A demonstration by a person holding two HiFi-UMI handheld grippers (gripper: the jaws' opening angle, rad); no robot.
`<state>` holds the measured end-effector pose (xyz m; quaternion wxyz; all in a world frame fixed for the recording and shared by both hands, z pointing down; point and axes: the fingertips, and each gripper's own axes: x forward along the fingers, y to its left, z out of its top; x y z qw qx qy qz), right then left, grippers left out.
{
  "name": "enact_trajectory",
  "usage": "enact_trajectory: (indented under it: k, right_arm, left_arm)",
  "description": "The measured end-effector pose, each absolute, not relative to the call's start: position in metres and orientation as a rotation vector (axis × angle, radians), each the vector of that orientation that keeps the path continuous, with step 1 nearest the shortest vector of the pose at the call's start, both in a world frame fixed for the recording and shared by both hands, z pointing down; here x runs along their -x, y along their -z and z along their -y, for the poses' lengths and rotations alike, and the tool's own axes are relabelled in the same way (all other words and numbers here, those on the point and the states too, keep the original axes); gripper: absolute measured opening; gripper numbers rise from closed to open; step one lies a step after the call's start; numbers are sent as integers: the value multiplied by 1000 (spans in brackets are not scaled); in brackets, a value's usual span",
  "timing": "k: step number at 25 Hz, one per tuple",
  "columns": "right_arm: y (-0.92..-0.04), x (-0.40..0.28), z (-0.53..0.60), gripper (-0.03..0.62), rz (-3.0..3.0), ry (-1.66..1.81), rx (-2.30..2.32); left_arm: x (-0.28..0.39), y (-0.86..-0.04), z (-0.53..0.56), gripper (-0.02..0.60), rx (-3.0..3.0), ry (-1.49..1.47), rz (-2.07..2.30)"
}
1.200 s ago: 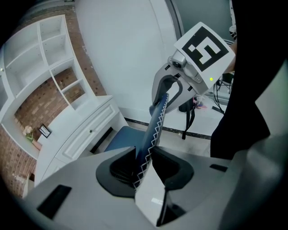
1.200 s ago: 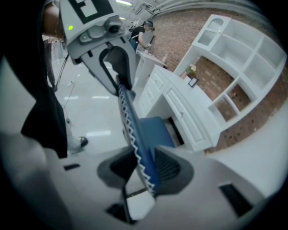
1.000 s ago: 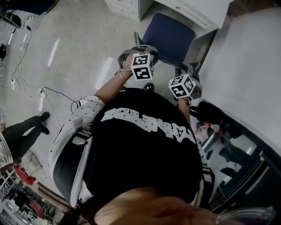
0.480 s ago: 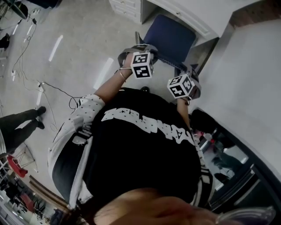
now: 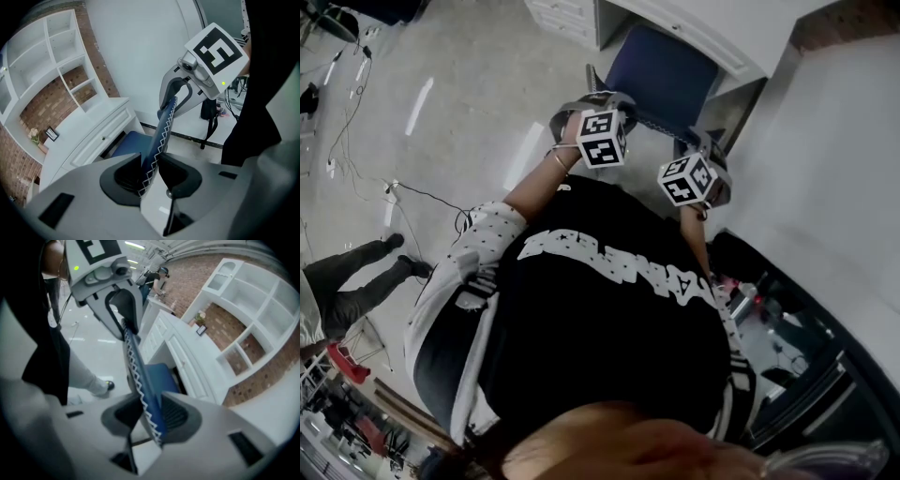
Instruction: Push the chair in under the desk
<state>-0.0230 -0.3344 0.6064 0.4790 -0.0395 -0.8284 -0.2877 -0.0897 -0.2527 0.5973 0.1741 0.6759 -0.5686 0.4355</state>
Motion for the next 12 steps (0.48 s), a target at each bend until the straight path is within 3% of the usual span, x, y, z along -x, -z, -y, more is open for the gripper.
enact_trajectory:
  k: [12]
  right_arm:
    - [-607, 43, 330, 138, 2012, 673, 92]
  left_arm:
    - [111, -599, 251, 149, -1918, -1221, 1564]
